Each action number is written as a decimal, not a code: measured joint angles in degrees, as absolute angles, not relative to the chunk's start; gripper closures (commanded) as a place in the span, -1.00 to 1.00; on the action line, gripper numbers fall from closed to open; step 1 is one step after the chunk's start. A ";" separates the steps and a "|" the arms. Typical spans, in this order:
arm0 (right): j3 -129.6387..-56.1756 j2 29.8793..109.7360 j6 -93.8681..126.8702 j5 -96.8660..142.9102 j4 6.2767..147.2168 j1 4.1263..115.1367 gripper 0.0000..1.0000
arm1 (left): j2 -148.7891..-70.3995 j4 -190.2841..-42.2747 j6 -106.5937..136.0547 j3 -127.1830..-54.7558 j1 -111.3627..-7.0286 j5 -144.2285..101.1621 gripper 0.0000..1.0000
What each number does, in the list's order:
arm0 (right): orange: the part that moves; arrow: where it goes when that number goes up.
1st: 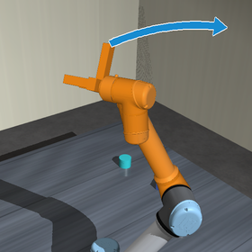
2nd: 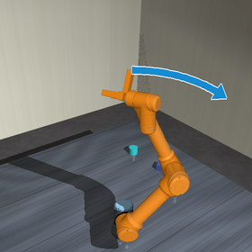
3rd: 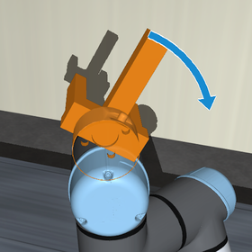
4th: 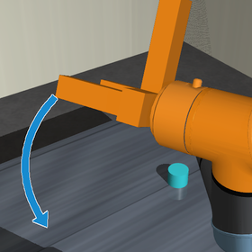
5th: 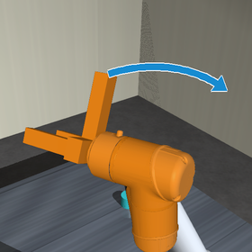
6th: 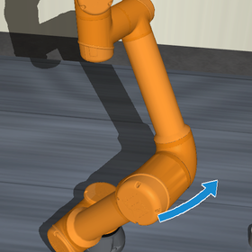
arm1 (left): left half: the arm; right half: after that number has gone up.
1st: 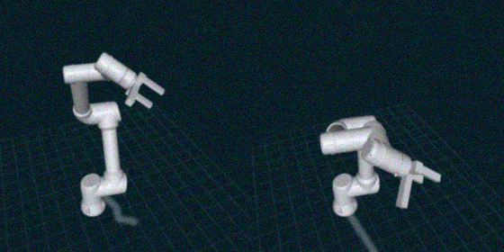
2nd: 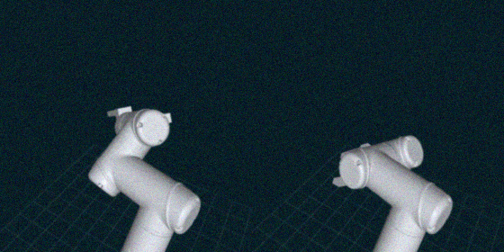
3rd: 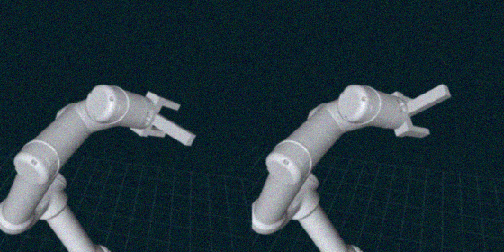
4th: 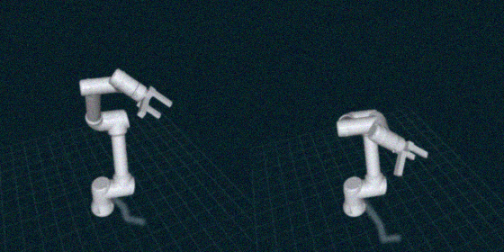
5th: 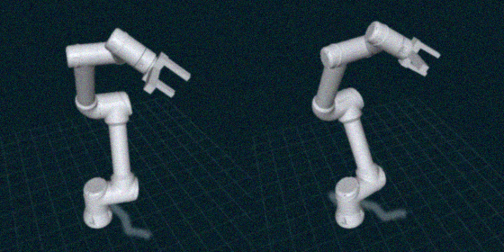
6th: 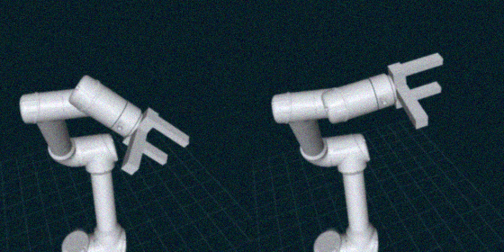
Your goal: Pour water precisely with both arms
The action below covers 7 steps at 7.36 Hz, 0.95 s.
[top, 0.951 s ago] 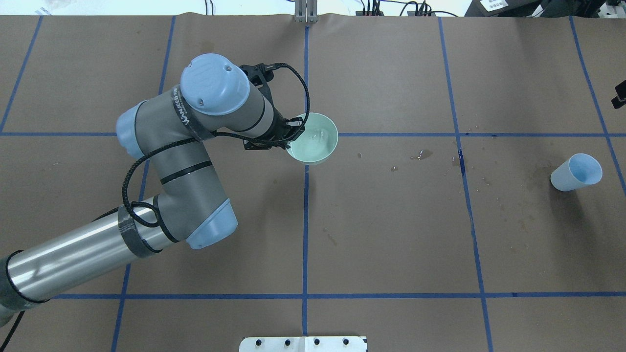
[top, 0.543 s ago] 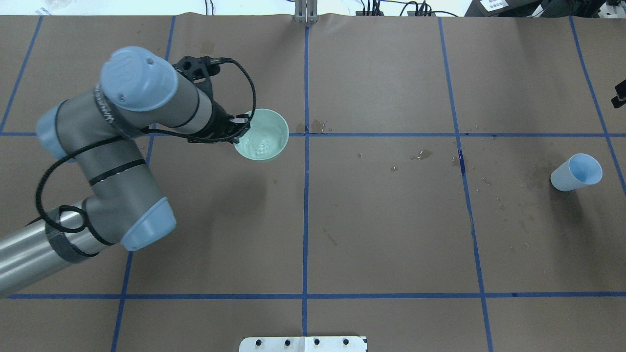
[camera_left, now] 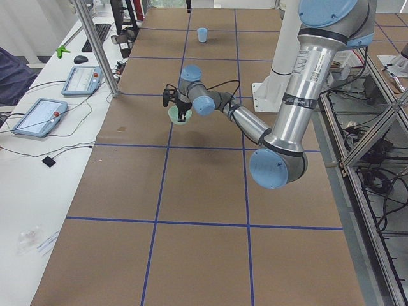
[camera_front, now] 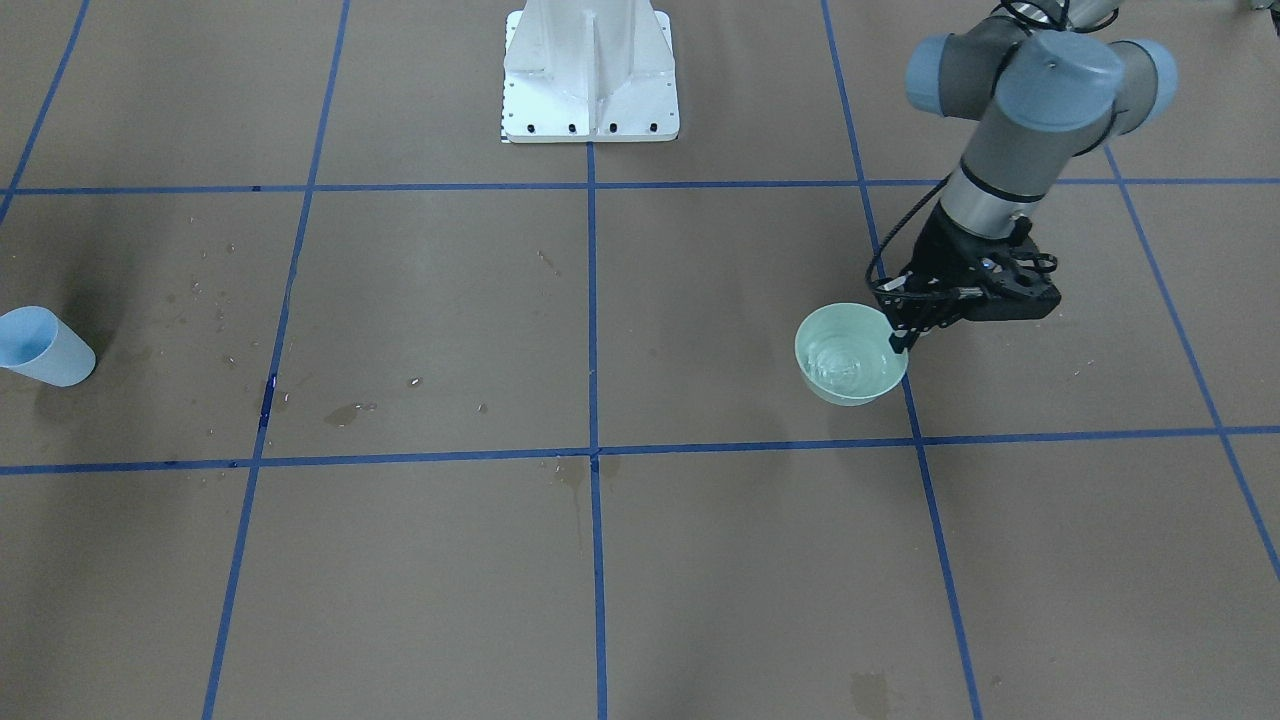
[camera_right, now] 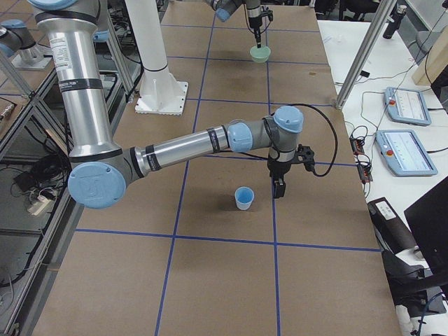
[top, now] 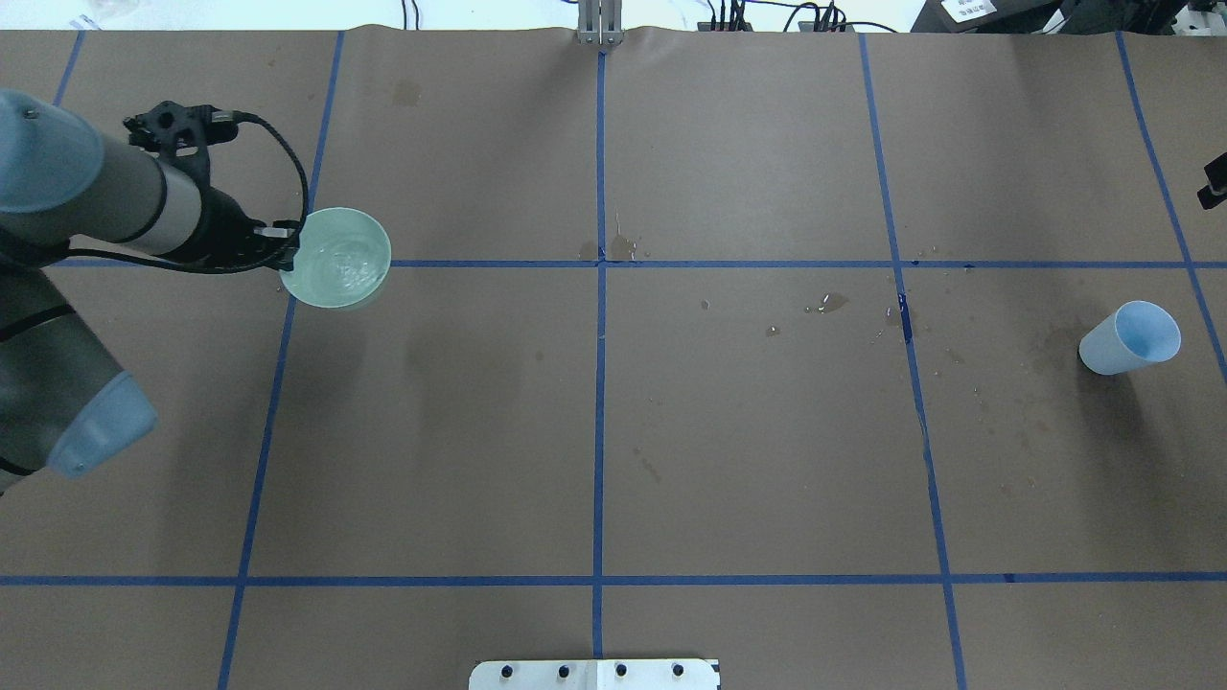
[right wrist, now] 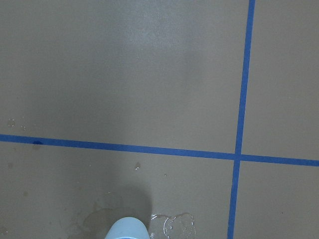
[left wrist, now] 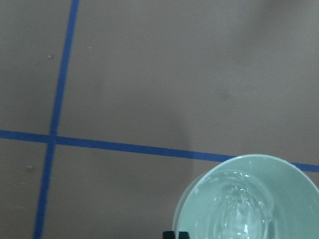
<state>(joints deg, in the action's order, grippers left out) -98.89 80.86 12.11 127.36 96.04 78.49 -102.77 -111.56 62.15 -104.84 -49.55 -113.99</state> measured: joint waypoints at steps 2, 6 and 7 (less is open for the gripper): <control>-99.16 80.86 12.43 127.35 95.93 78.49 -0.99 | -94.72 -116.27 54.78 -104.06 -54.53 -118.92 1.00; -99.14 80.86 12.82 127.35 95.83 78.25 -0.99 | -88.32 -117.14 49.40 -103.47 -56.52 -120.39 1.00; -99.12 80.86 12.83 127.34 95.81 78.23 -0.99 | -88.27 -117.66 50.62 -103.24 -56.37 -120.40 1.00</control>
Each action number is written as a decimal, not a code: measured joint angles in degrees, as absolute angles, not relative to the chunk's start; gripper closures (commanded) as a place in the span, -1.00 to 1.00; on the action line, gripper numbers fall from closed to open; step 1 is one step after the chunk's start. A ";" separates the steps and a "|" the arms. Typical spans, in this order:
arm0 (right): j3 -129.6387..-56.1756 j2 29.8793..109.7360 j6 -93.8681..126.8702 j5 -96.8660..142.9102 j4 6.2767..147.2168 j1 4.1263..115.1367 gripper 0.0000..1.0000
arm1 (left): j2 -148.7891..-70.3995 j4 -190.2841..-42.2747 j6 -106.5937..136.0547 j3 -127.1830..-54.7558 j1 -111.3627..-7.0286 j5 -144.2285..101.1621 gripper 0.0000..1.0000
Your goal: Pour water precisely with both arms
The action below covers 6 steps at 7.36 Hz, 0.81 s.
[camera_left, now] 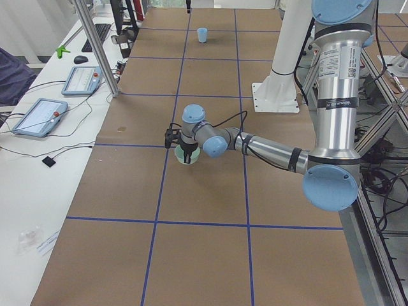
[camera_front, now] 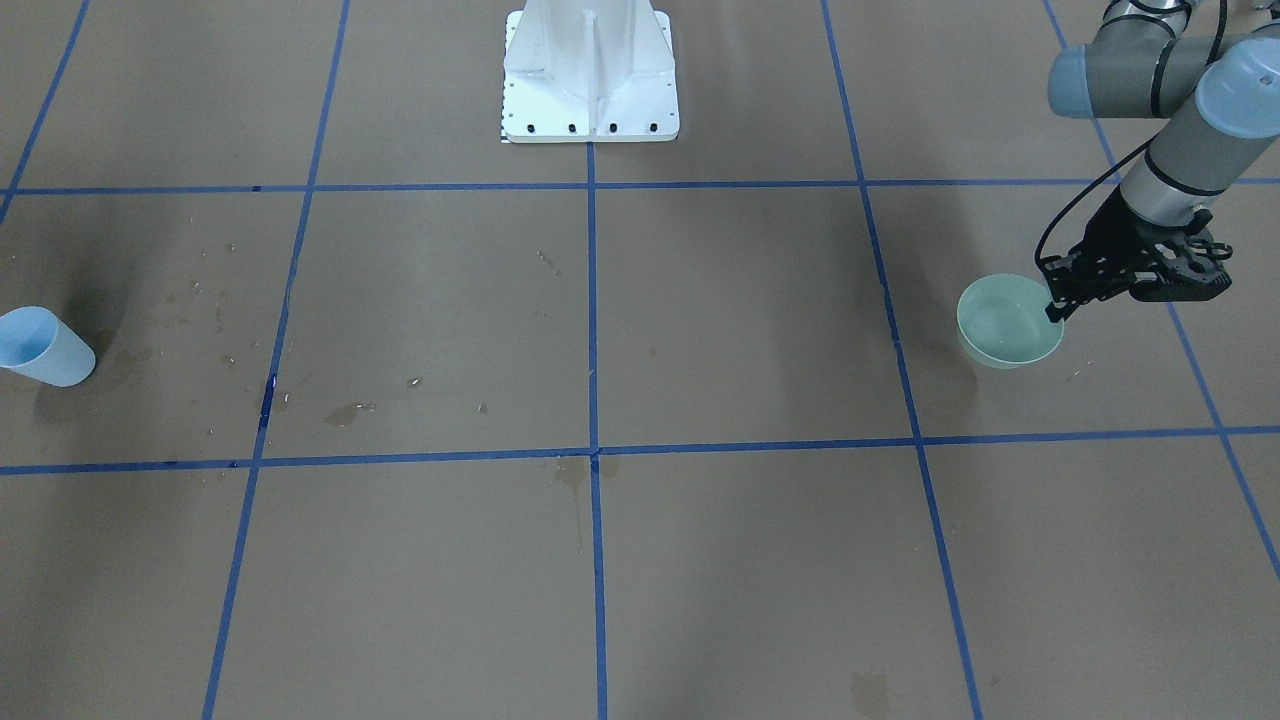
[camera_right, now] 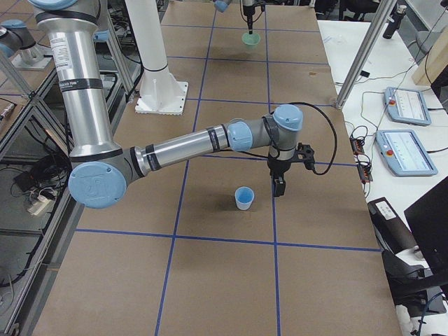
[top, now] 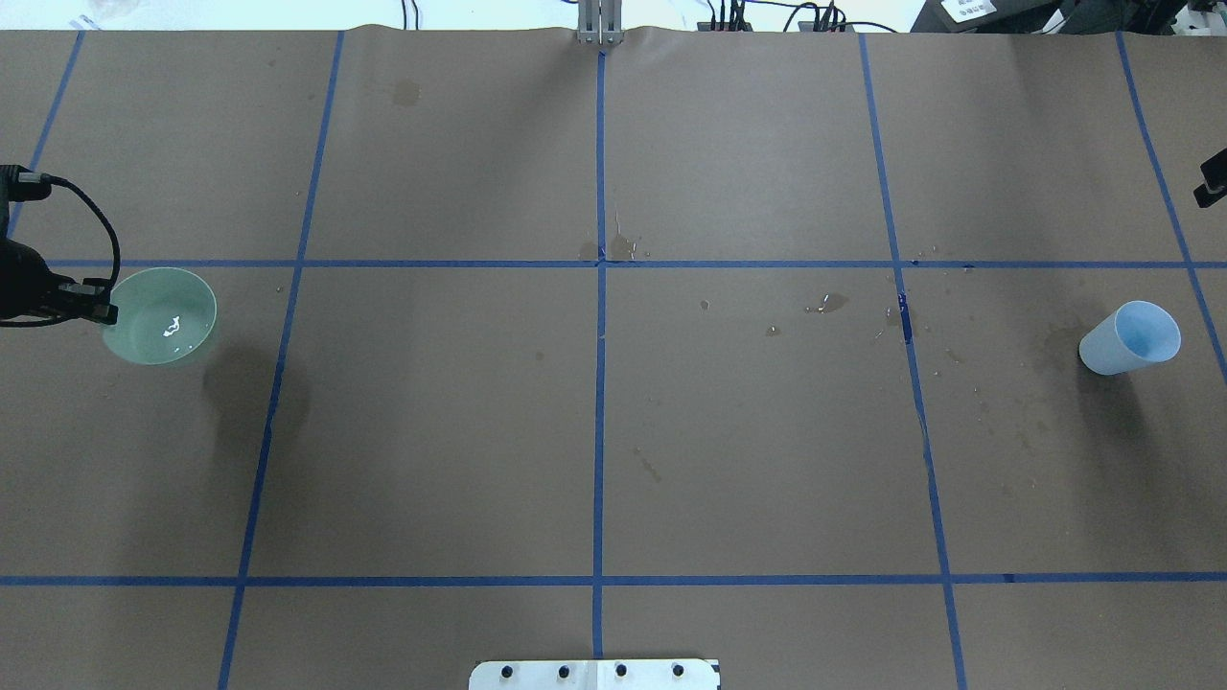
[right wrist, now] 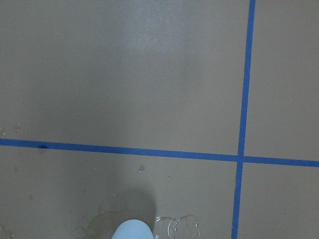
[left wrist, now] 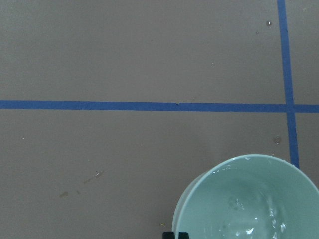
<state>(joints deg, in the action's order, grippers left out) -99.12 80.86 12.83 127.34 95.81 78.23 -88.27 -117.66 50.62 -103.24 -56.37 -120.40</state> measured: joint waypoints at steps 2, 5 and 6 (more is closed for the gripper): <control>-98.95 80.86 12.82 127.20 95.80 78.05 -0.99 | -88.76 -123.12 55.52 -100.21 -55.99 -120.37 1.00; -98.85 80.84 12.75 127.10 95.80 77.93 -0.99 | -90.19 -127.72 58.04 -96.06 -55.90 -120.41 1.00; -98.77 80.80 12.75 127.09 95.80 77.90 -0.99 | -90.35 -127.89 58.39 -95.85 -55.87 -120.41 1.00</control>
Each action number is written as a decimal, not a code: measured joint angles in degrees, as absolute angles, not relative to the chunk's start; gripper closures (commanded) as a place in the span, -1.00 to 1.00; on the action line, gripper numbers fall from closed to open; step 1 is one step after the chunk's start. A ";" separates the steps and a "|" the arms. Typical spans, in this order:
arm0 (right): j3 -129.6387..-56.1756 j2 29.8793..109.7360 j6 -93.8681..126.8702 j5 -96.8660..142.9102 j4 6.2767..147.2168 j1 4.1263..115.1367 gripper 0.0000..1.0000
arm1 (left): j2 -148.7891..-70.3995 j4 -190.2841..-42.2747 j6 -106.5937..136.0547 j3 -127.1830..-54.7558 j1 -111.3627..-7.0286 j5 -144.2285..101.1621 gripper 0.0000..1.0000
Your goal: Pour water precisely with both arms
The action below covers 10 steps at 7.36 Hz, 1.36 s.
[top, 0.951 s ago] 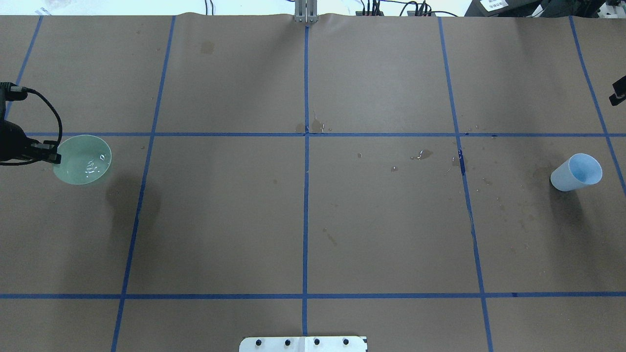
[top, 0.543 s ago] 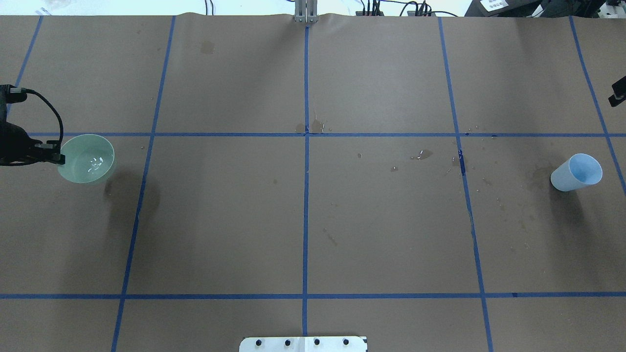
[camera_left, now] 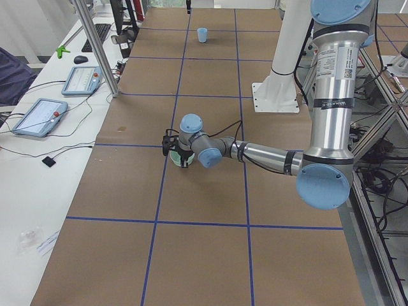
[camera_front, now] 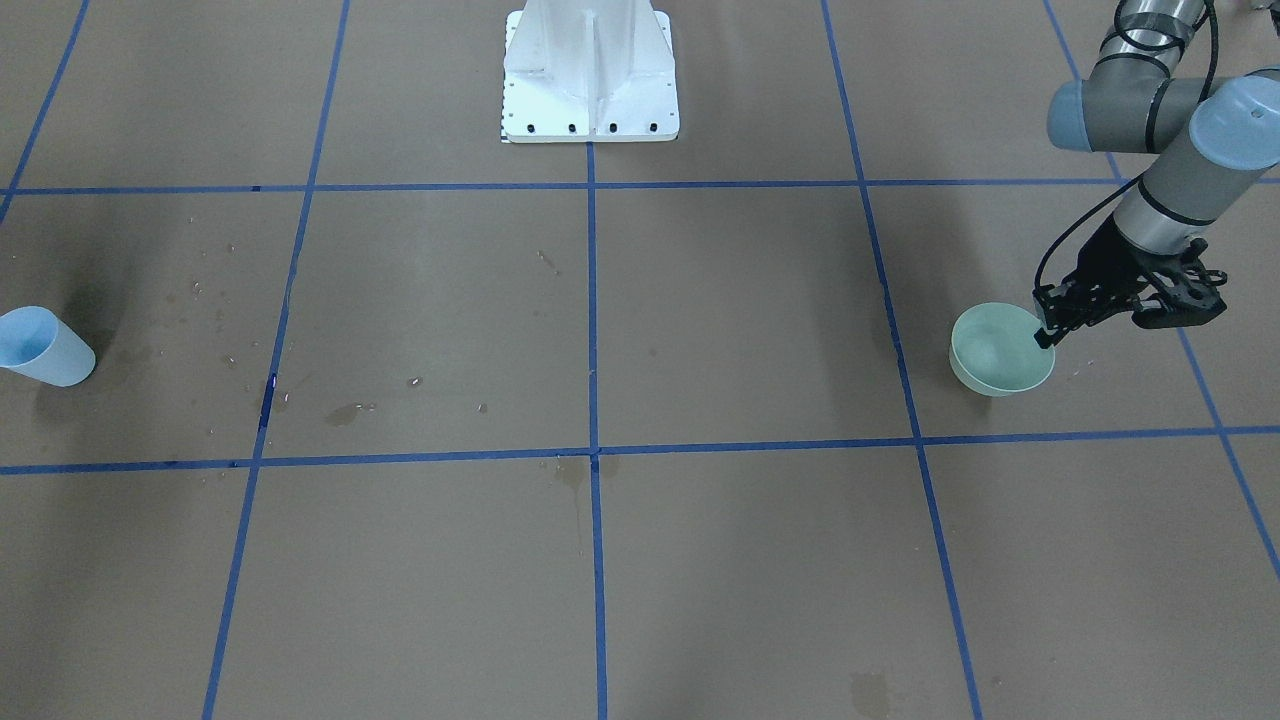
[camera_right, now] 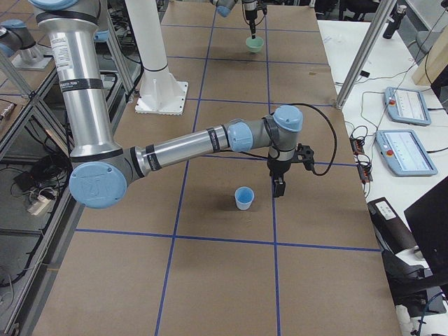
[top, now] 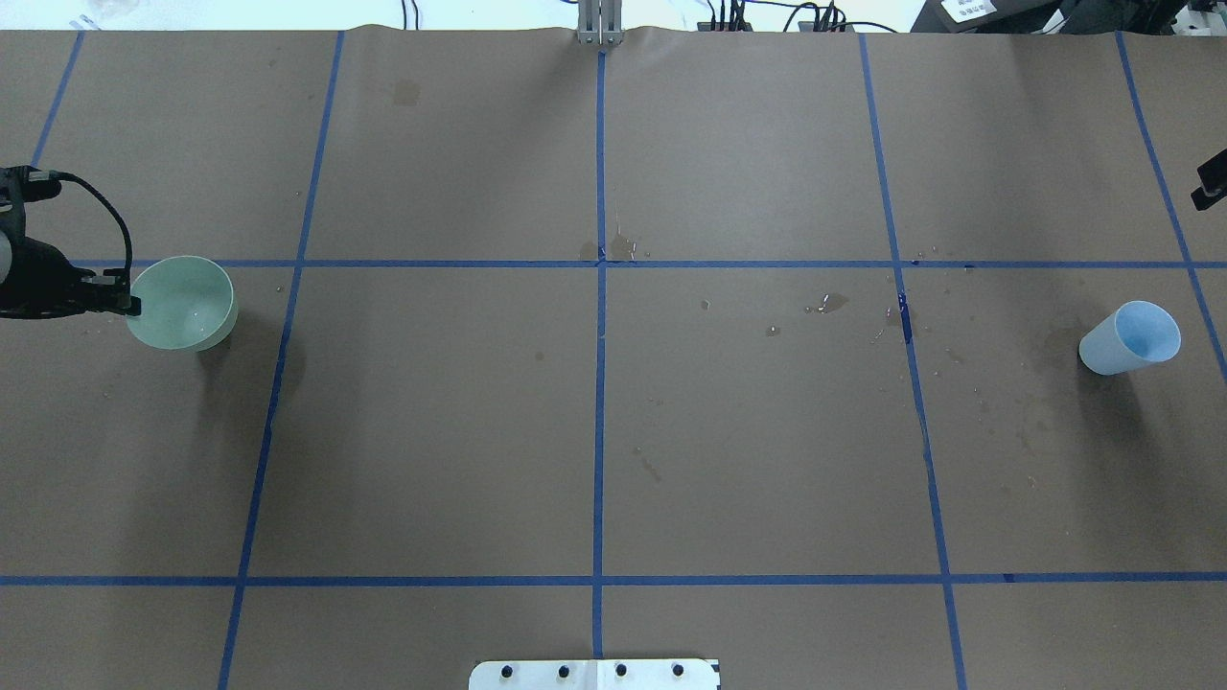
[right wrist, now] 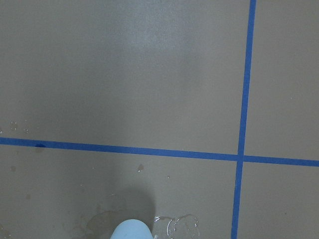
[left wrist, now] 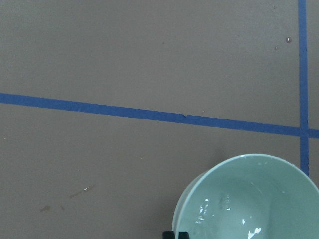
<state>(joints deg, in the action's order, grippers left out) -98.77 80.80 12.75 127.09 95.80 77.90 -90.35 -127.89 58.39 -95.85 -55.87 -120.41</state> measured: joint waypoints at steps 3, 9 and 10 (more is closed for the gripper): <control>-98.63 80.83 12.74 127.07 95.80 77.73 -0.99 | -91.01 -127.93 59.78 -95.87 -55.72 -120.41 1.00; -98.49 80.86 12.82 127.00 95.80 77.32 -0.99 | -92.43 -127.97 63.00 -94.70 -54.67 -120.41 1.00; -98.50 80.86 12.83 127.00 95.80 77.29 -0.99 | -92.46 -127.97 63.01 -94.49 -54.42 -120.41 1.00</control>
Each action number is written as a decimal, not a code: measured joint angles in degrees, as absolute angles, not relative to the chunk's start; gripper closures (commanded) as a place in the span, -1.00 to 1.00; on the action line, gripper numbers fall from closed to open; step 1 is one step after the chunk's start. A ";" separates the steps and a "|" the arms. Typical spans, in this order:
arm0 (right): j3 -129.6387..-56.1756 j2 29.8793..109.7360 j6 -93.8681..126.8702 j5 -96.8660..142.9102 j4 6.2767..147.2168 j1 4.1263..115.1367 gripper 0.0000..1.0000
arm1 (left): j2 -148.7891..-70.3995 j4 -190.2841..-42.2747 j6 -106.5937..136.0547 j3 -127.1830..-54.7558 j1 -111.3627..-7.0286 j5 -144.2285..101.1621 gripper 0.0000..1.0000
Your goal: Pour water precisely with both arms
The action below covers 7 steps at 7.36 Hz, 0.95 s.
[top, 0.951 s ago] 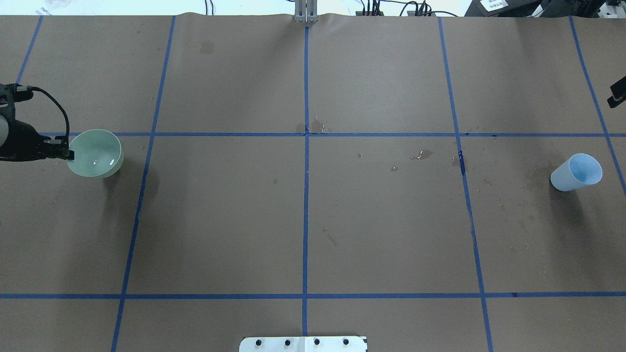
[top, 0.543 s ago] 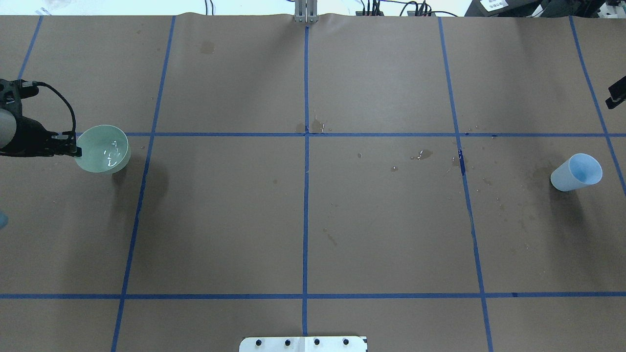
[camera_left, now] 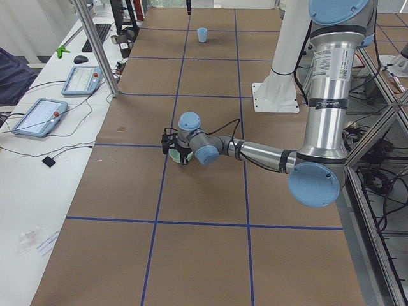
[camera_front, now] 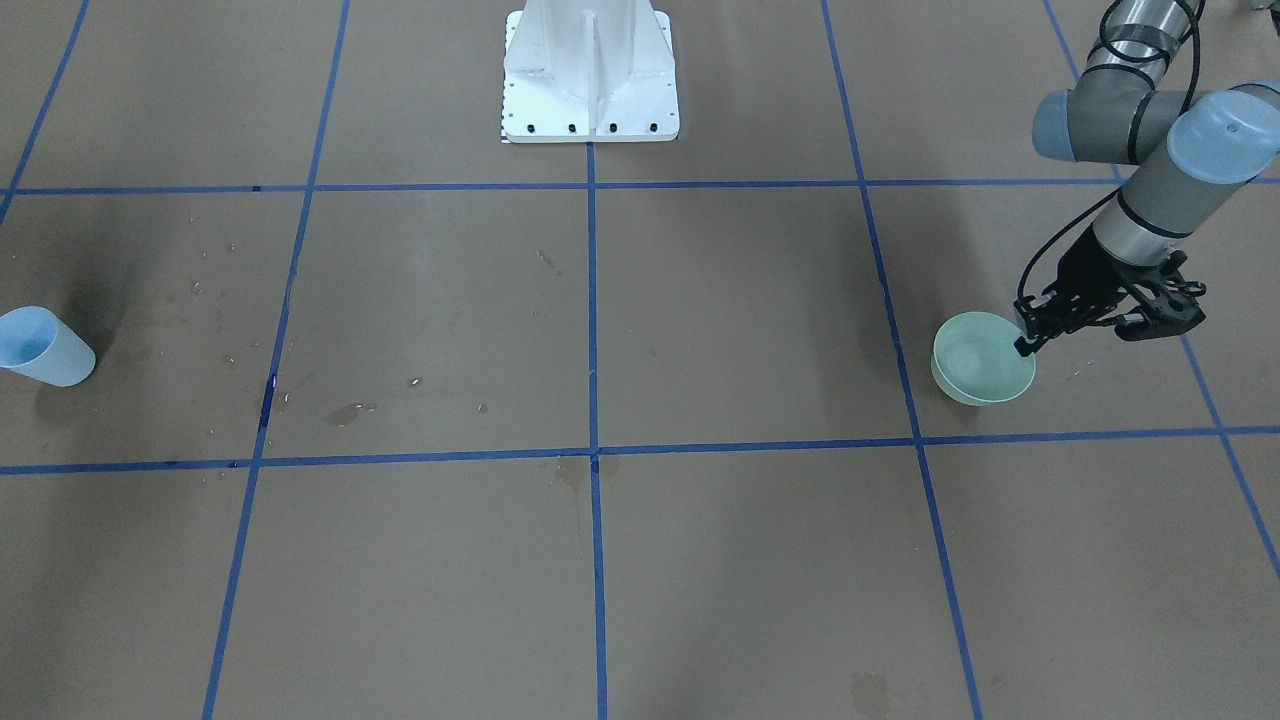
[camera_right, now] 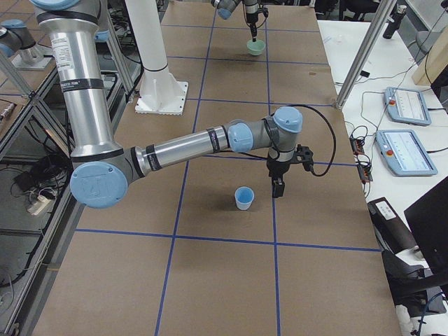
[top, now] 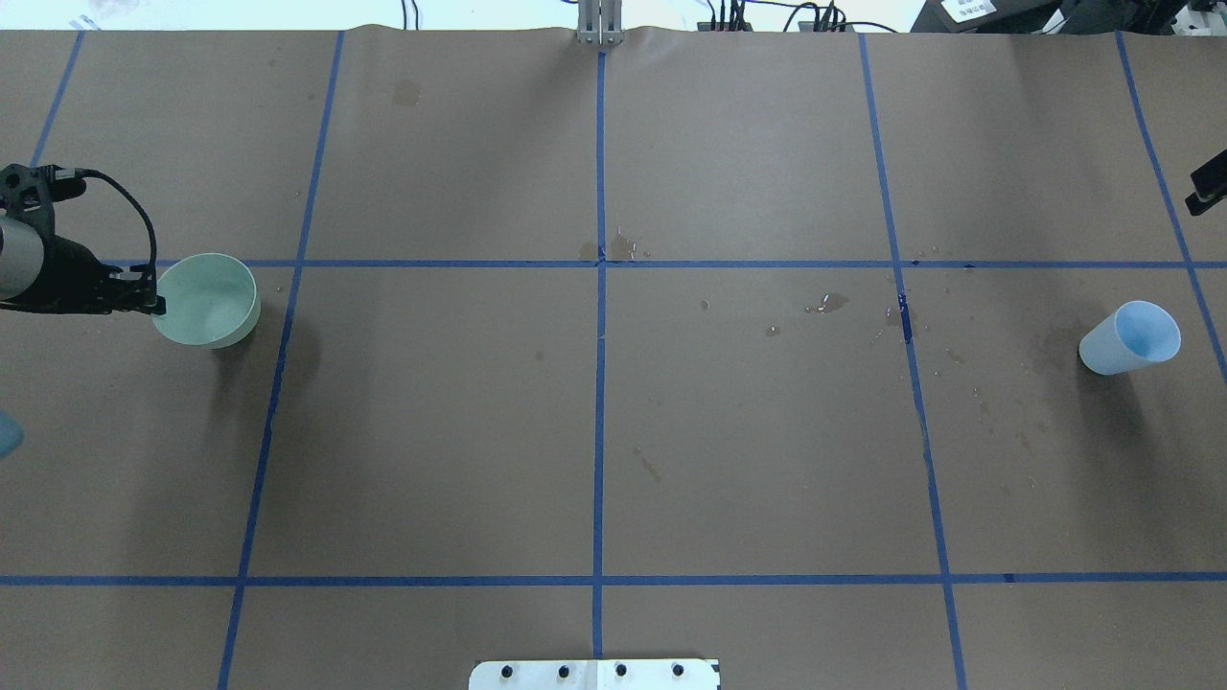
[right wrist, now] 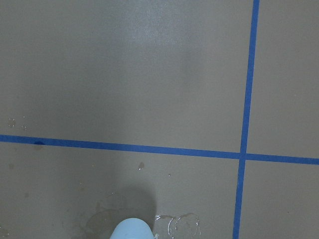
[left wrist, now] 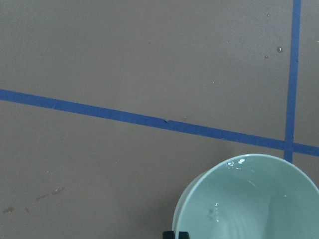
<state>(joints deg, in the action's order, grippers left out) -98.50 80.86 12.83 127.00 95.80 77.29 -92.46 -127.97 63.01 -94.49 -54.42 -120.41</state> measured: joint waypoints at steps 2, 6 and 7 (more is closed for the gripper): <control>-98.52 80.86 12.83 127.00 95.80 77.26 -0.99 | -92.46 -127.97 63.00 -94.09 -54.13 -120.41 0.67; -98.46 80.86 12.80 126.95 95.80 77.22 -0.99 | -92.46 -128.02 62.90 -93.87 -54.02 -120.41 -0.57; -98.39 80.76 12.80 126.92 95.80 77.20 -0.99 | -92.46 -128.02 62.87 -93.88 -54.00 -120.39 -0.99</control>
<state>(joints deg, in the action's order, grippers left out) -98.39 80.76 12.80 126.92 95.80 77.20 -92.46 -128.02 62.87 -93.88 -54.00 -120.39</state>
